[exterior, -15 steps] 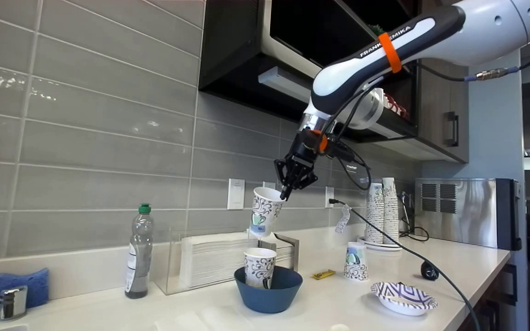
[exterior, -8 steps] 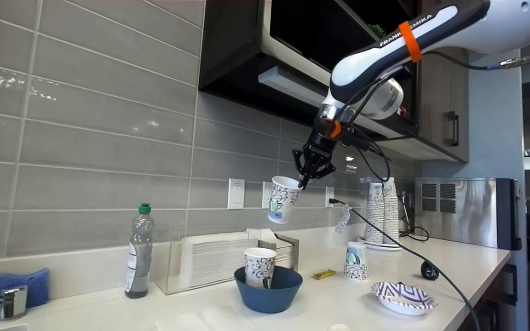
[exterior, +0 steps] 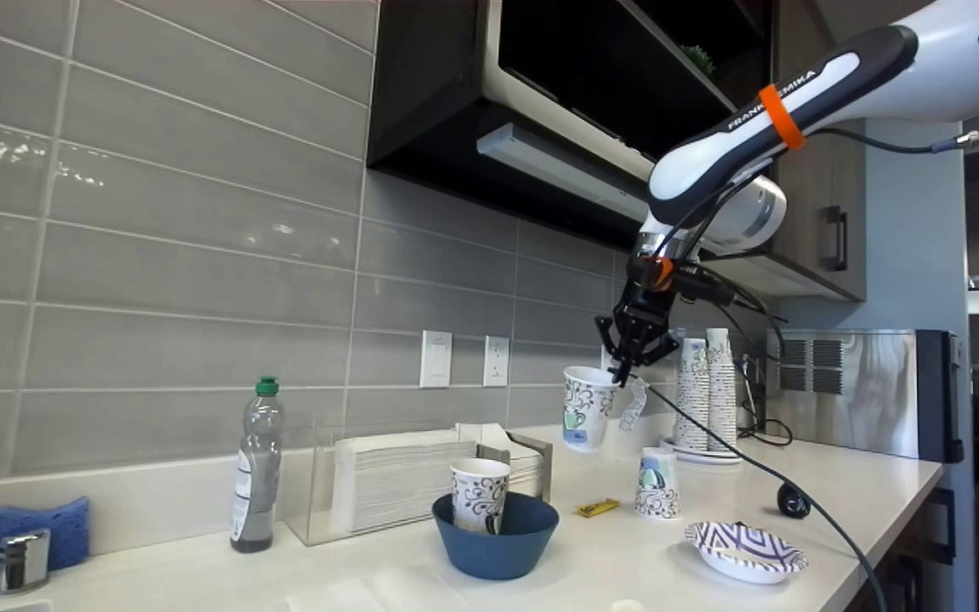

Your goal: Remove the cups from the blue bowl

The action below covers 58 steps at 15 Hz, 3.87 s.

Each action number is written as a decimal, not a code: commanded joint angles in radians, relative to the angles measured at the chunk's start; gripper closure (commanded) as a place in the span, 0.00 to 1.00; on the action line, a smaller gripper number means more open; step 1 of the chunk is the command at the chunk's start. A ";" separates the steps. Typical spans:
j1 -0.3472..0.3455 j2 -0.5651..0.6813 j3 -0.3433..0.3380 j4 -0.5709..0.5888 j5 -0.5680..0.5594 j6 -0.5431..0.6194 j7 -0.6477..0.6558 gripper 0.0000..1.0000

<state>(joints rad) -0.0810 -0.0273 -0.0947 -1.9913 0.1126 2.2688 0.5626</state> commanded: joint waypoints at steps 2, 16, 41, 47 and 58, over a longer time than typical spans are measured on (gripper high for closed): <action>-0.017 -0.006 -0.006 -0.056 0.023 -0.038 0.020 0.99; -0.009 0.124 -0.007 -0.114 0.142 -0.057 -0.013 0.99; 0.105 0.175 0.110 0.058 -0.077 0.024 0.037 0.00; 0.125 0.317 0.107 0.175 -0.060 0.028 0.005 0.00; 0.150 0.444 0.096 0.293 -0.049 0.017 -0.007 0.50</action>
<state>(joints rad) 0.0569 0.3925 0.0169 -1.7409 0.0372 2.2980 0.5791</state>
